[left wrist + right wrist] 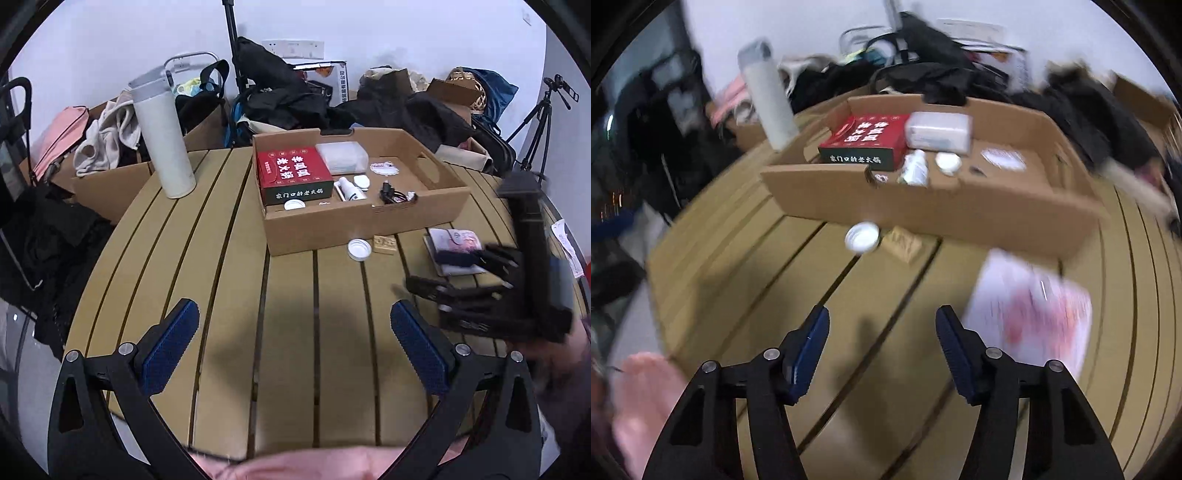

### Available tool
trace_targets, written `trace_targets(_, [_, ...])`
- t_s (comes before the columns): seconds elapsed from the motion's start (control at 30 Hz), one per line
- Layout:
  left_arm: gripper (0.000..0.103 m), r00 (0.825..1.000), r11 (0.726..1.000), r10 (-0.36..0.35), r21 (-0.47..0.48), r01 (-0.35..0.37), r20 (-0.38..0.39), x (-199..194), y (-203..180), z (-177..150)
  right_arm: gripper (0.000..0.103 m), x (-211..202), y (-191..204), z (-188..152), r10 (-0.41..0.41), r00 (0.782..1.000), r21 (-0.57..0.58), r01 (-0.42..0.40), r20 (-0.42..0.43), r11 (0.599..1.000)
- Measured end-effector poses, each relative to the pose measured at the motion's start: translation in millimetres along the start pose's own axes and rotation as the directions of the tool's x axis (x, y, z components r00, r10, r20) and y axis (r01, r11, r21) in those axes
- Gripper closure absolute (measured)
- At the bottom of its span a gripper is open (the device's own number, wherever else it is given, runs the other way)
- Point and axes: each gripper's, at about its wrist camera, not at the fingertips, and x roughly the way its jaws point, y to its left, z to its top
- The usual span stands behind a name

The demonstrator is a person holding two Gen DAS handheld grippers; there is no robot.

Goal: Organize objects
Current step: 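Grasp a white round lid with the left tool while the right tool grasps the small tan block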

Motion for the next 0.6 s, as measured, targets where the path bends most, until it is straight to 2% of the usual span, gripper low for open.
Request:
trace_targets(0.1, [0.000, 1.000, 1.000, -0.020, -0.010, 0.020, -0.016, 19, 6, 0, 0.044, 30, 1, 14, -0.016, 1.000, -0.111, 0.014, -0.017, 0.994])
trace_targets(0.17, [0.000, 0.999, 0.999, -0.031, -0.023, 0.030, -0.040, 34, 9, 0, 0.053, 44, 0, 20, -0.025, 0.999, -0.139, 0.020, -0.031, 0.990])
trace_targets(0.27, [0.000, 0.997, 0.999, -0.049, -0.027, 0.047, -0.062, 53, 9, 3, 0.056, 52, -3, 23, -0.039, 0.999, -0.149, 0.039, 0.002, 0.988])
trace_targets(0.3, [0.000, 0.996, 0.998, -0.060, -0.027, 0.059, -0.068, 59, 8, 4, 0.059, 51, -4, 23, -0.027, 1.000, -0.146, 0.028, 0.008, 0.989])
trace_targets(0.33, [0.002, 0.995, 0.997, -0.072, -0.027, 0.070, -0.074, 65, 5, 6, 0.068, 51, -6, 23, -0.013, 1.000, -0.139, 0.015, 0.018, 0.990])
trace_targets(0.4, [0.003, 0.992, 0.995, -0.094, -0.023, 0.092, -0.085, 76, -3, 12, 0.071, 49, -6, 21, -0.021, 0.999, -0.135, 0.024, 0.025, 0.991])
trace_targets(0.53, [0.012, 0.980, 0.983, -0.185, -0.030, 0.183, -0.072, 97, -24, 28, 0.074, 34, -8, 12, -0.038, 0.999, -0.113, 0.042, 0.032, 0.993])
trace_targets(0.6, [0.022, 0.979, 0.982, -0.186, 0.000, 0.187, -0.078, 115, -41, 35, 0.074, 14, -14, 3, -0.046, 0.997, -0.076, 0.050, 0.059, 0.996])
